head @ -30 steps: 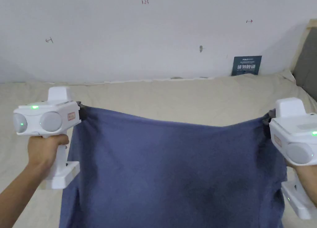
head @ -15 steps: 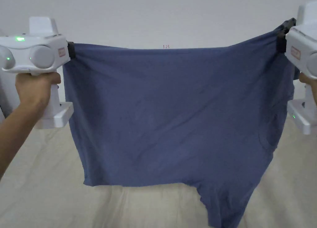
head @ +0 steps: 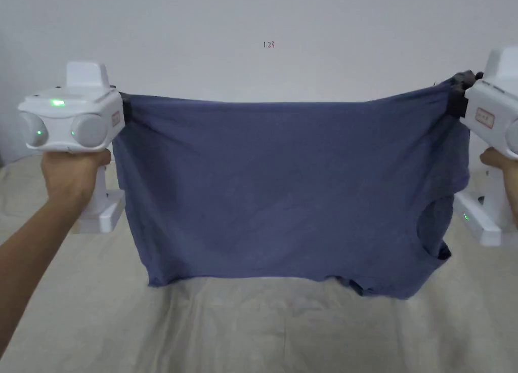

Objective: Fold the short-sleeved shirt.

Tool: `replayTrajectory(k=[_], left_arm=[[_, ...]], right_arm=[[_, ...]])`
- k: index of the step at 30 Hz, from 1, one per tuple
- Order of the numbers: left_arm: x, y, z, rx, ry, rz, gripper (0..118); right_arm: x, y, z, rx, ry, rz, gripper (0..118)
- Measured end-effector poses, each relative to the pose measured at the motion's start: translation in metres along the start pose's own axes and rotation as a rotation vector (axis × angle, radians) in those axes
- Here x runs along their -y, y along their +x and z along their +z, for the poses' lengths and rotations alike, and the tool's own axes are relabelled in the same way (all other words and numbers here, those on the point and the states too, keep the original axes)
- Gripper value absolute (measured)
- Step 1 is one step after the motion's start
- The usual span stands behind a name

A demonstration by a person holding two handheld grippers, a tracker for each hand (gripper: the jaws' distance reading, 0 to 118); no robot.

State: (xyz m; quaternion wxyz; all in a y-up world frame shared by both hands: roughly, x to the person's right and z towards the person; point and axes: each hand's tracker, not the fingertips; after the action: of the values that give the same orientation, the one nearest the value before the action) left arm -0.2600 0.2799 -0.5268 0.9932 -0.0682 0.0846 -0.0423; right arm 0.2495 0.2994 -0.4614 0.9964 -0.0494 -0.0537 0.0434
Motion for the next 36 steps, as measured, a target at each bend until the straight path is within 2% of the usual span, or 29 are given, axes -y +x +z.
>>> replayTrajectory(k=[4,6,10,14,19,29,36], left_arm=[[0.076,0.009,-0.013,0.026,-0.130,-0.007,3],[0.114,0.011,-0.011,0.035,-0.197,-0.015,3],[0.190,0.008,0.010,0.040,-0.337,-0.022,2],[0.257,-0.006,0.042,0.037,-0.455,-0.030,3],[0.321,-0.027,0.119,0.033,-0.606,0.002,2],[0.373,-0.059,0.257,0.037,-0.740,-0.008,3],[0.395,-0.070,0.302,0.040,-0.808,-0.041,3]], right_arm=[[0.067,0.001,-0.017,-0.027,-0.119,-0.006,4],[0.100,0.002,-0.019,-0.035,-0.183,-0.034,4],[0.164,-0.002,-0.001,-0.063,-0.299,-0.053,4],[0.217,-0.005,0.041,-0.098,-0.407,-0.086,4],[0.275,-0.001,0.124,-0.125,-0.528,-0.148,4],[0.347,0.017,0.262,-0.131,-0.666,-0.157,4],[0.381,0.017,0.316,-0.078,-0.790,-0.190,5]])
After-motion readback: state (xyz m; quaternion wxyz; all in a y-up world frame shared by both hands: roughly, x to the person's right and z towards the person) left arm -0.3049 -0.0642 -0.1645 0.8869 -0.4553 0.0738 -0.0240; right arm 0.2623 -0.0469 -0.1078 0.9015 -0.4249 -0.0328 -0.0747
